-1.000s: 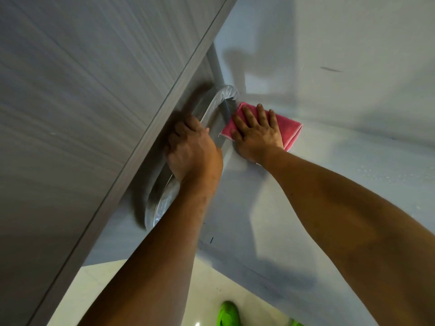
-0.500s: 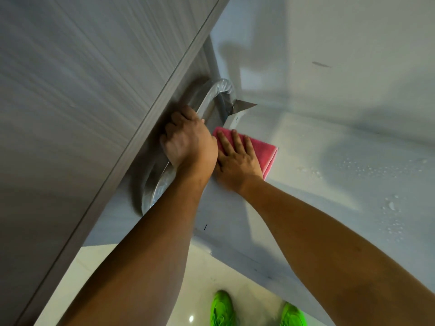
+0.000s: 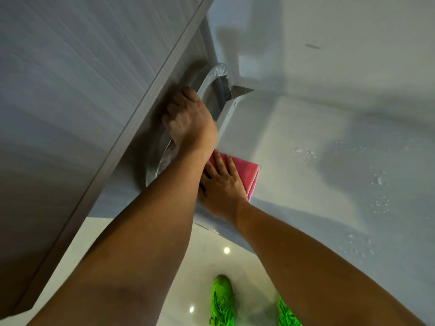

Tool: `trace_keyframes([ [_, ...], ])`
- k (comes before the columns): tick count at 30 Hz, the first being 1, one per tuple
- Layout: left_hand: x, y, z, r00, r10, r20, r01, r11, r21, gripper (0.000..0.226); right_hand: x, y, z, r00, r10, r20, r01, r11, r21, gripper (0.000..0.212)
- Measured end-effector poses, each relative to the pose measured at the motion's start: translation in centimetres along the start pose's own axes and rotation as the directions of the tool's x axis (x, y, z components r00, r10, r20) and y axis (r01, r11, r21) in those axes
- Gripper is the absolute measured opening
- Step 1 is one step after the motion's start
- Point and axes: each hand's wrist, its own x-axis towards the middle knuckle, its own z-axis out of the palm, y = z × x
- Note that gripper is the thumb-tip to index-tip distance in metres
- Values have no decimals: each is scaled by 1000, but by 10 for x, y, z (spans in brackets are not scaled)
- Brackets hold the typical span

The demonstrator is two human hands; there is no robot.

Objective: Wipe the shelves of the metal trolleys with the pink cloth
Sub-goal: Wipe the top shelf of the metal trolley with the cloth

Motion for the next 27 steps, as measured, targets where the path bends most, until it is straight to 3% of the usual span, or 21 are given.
trace_keyframes([
  [21,3,-3,2,998,52,46,-50,997,-53,54,-78,-33,26,998,-60,-22,61,997,55,63],
  [27,2,-4,1,996,68,54,-64,996,-68,59,-94,-23,22,1000,11,-14,-9,995,104,60],
])
